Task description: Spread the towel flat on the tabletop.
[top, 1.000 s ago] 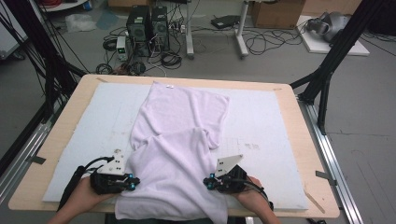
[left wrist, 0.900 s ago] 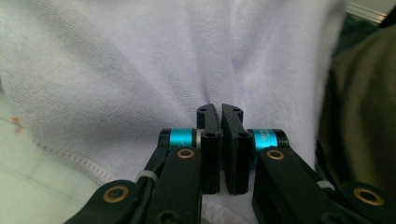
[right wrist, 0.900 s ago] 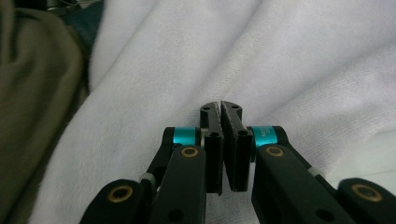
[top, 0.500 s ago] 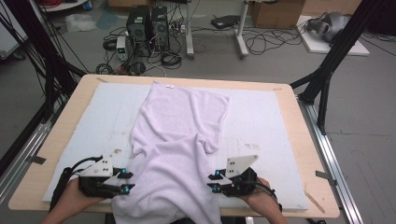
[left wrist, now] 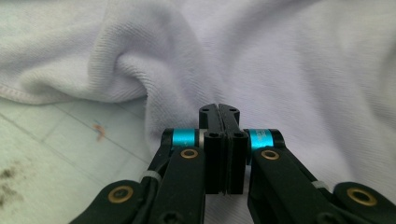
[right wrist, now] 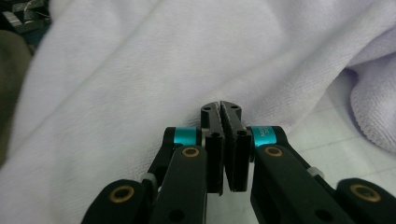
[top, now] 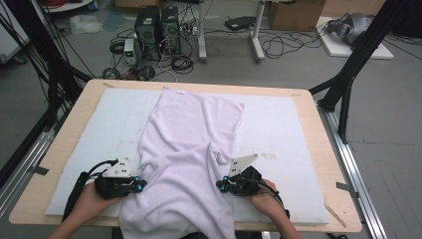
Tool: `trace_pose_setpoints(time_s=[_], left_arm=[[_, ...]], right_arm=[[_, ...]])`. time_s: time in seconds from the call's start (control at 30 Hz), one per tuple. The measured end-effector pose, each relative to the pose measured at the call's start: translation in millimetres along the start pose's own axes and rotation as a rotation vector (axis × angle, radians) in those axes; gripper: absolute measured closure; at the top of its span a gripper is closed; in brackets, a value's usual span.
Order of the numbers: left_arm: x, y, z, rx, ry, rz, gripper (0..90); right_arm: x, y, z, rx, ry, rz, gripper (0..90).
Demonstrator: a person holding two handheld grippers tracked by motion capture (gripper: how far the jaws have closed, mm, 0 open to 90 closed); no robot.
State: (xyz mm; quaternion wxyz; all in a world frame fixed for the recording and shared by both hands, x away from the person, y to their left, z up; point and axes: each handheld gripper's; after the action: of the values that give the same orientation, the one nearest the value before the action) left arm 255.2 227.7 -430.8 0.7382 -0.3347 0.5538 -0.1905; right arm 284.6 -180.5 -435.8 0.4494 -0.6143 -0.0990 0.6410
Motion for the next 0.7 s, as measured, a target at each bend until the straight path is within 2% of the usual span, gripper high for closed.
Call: trace_pose_setpoints(time_s=[0.07,0.1,0.17,0.2,0.23,0.3,0.4,0.5,0.57,0.6,0.67,0.7], left_arm=[[-10.3,-0.8,-8.1,0.009,0.008,-0.015,88.6],[-18.5,-1.9,-14.4,0.018,0.009,-0.037,88.5],[-29.7,-4.2,-21.5,0.034,0.021,-0.073,87.9],[-33.5,-5.4,-22.4,0.039,0.007,-0.073,82.6],[-35.6,-5.9,-21.9,0.033,-0.002,-0.077,78.0],[-35.7,-5.4,-15.0,0.023,-0.022,-0.082,74.4],[-27.6,-2.9,1.9,0.008,-0.072,-0.070,74.0],[-12.5,1.2,19.8,-0.031,-0.105,-0.050,77.4],[-2.1,2.4,28.0,-0.061,-0.095,-0.051,77.9],[2.7,1.7,30.0,-0.063,-0.083,-0.049,77.0],[12.7,-1.6,31.0,-0.065,-0.062,-0.030,71.3],[18.4,-3.1,31.4,-0.071,-0.038,-0.022,67.2]], right_arm=[[-8.9,2.8,7.9,-0.016,-0.014,-0.011,88.4],[-13.3,3.9,11.6,-0.024,-0.019,-0.020,88.4],[-27.1,6.9,22.0,-0.043,-0.064,-0.074,87.8],[-33.0,7.3,24.8,-0.044,-0.071,-0.092,86.6],[-37.5,7.2,26.4,-0.043,-0.064,-0.101,84.0],[-42.0,5.9,24.2,-0.037,-0.024,-0.109,80.9],[-39.3,2.8,11.6,-0.001,0.027,-0.118,77.8],[-27.9,-0.3,-3.2,0.018,0.074,-0.102,77.4],[-19.2,-2.9,-10.7,0.030,0.087,-0.084,76.6],[-15.2,-4.2,-12.8,0.031,0.090,-0.080,76.5],[-6.8,-7.0,-14.7,0.024,0.084,-0.066,74.0],[-2.6,-8.2,-14.6,0.016,0.084,-0.055,72.0]])
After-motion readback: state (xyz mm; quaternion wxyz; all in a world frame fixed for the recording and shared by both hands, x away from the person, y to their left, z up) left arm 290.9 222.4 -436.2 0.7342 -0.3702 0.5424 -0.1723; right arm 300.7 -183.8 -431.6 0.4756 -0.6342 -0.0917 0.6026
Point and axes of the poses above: each handheld gripper's, and its own axes: x roughly forward along the jaws, y roughly out of its underside, z roughly to its left, and after that the axes turned 15 degrees about x, right-handed
